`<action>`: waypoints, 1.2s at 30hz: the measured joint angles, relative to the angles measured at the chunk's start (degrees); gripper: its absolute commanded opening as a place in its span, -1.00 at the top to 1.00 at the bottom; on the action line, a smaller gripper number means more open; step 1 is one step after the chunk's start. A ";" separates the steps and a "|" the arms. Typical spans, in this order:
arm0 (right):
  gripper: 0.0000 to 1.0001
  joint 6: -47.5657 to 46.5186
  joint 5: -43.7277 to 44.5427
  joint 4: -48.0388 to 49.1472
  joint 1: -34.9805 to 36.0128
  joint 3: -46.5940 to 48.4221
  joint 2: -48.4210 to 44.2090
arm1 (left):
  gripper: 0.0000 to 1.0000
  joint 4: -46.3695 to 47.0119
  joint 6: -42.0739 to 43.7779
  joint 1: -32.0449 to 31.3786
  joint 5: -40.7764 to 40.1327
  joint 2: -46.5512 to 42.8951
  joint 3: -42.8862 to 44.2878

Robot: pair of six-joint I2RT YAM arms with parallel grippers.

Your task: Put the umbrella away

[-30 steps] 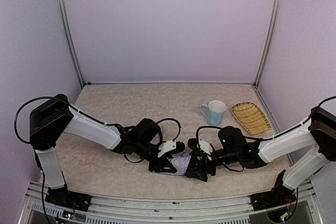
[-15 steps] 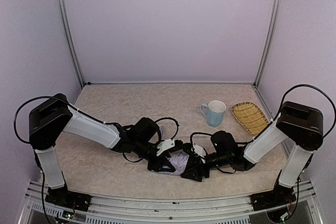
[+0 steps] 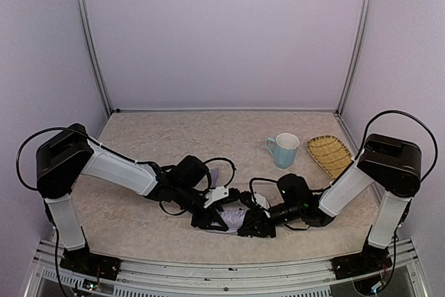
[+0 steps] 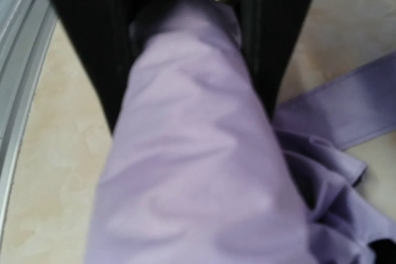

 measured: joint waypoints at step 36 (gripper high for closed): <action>1.00 -0.22 -7.04 -38.42 -7.32 30.71 -32.24 | -0.45 41.24 -4.44 -0.13 -10.32 -41.48 -33.18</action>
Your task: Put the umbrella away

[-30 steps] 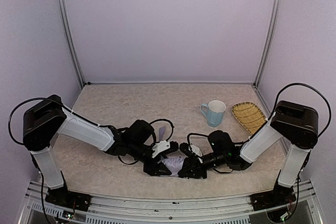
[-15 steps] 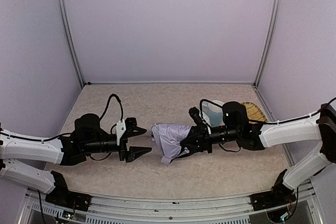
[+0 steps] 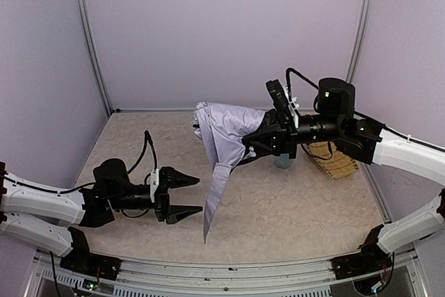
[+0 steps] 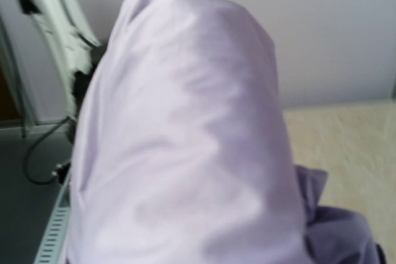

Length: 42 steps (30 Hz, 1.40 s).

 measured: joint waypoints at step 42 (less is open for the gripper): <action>1.00 -5.22 -8.46 -17.92 1.68 17.79 5.46 | 1.00 7.56 3.39 5.40 8.90 29.11 16.26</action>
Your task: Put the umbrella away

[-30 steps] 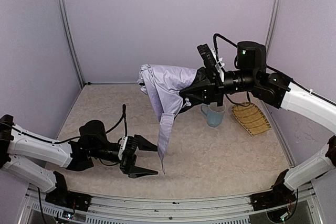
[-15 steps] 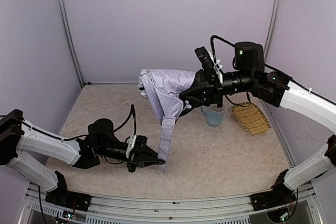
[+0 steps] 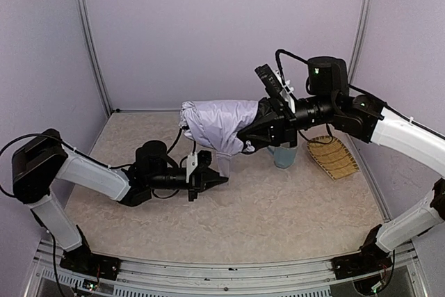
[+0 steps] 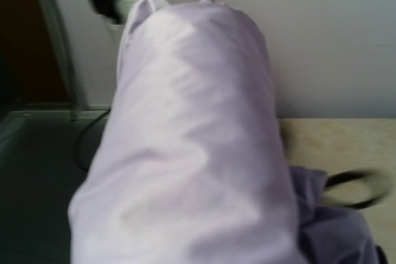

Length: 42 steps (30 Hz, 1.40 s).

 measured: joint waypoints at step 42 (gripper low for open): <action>1.00 23.26 2.12 43.80 0.13 -42.38 24.26 | 1.00 -28.68 27.36 -19.34 -21.97 -12.17 0.85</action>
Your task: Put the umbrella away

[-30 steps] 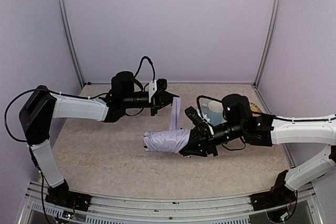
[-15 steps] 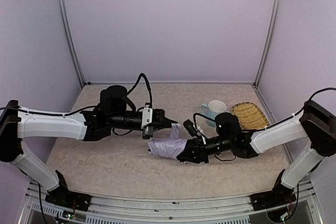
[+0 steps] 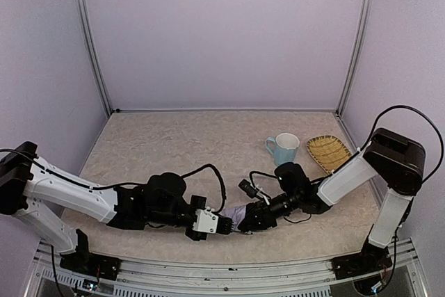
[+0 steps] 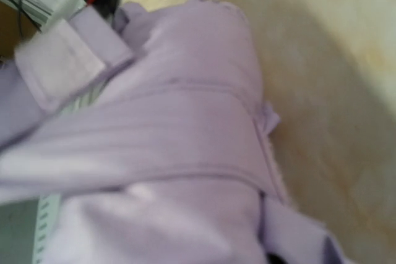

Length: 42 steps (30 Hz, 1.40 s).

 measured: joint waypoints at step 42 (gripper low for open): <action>-0.88 12.66 17.35 -21.07 0.57 -7.06 -20.87 | 1.00 -7.21 -3.10 -3.52 -3.28 18.43 8.44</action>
